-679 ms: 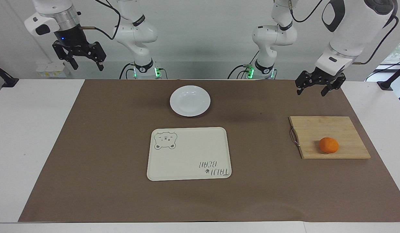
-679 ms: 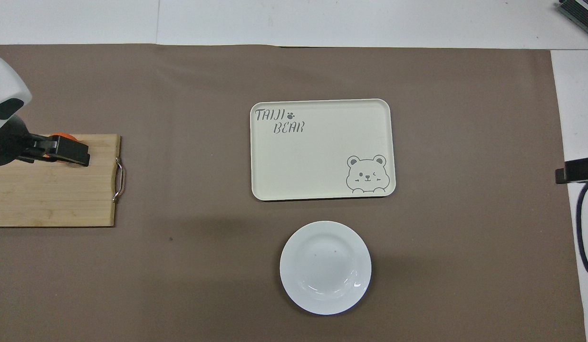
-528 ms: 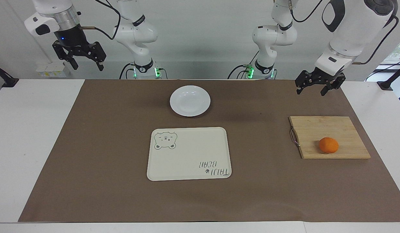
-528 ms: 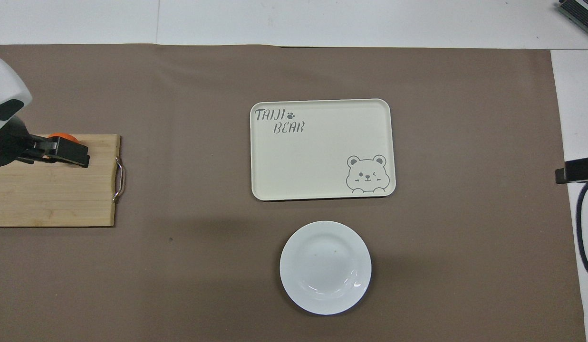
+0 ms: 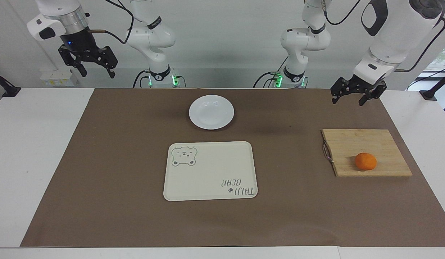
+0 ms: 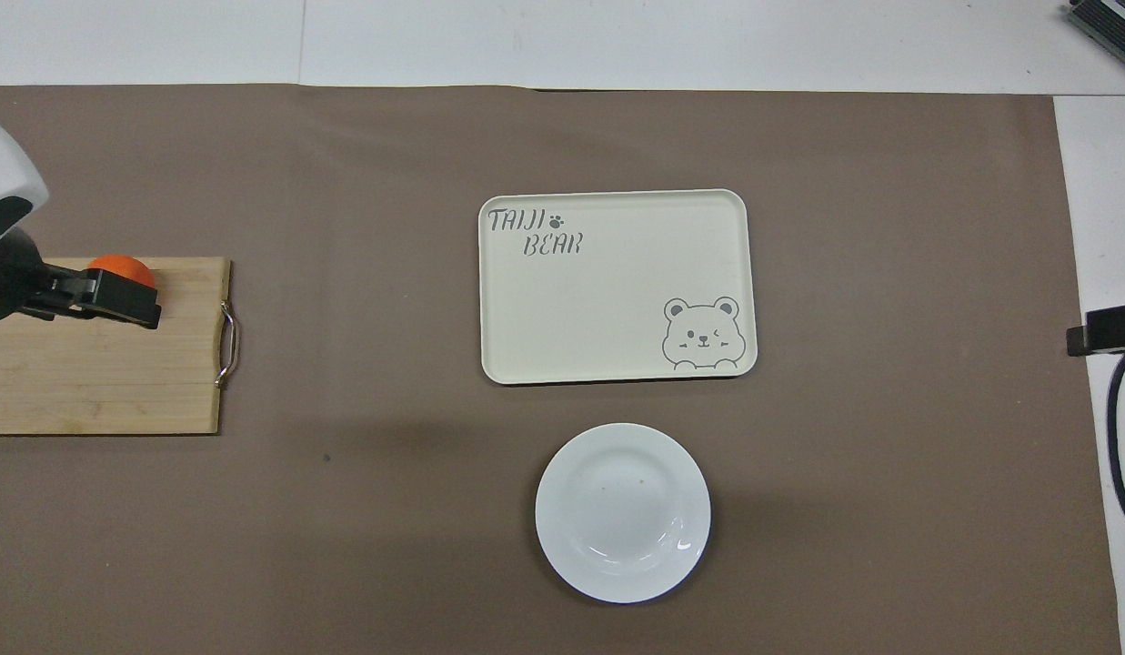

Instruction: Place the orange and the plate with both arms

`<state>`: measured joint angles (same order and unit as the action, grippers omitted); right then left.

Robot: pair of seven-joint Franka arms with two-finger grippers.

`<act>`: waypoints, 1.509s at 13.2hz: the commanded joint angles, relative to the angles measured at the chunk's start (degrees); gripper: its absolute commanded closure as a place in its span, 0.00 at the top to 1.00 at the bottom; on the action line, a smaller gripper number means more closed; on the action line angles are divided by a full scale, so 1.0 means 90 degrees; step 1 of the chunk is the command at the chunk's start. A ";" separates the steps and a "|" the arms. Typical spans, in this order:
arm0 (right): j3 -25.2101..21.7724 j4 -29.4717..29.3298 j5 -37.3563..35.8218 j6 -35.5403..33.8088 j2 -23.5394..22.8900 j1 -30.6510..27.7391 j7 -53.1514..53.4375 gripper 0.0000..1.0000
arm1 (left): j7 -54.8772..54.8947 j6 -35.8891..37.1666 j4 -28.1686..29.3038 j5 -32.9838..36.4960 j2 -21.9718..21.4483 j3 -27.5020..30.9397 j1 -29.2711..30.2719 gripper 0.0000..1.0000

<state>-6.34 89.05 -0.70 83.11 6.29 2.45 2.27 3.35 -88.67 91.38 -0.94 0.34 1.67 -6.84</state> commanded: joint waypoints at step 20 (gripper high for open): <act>0.0099 0.0438 -0.0010 0.0062 0.0258 -0.0029 0.0119 1.00 | 0.1404 -0.0021 -0.0104 0.0056 0.0118 -0.0030 0.0818 1.00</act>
<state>-5.85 91.02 -0.70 83.06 7.01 2.61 2.88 13.23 -88.72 91.38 -0.94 0.60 1.75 -1.17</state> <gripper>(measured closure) 0.000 0.000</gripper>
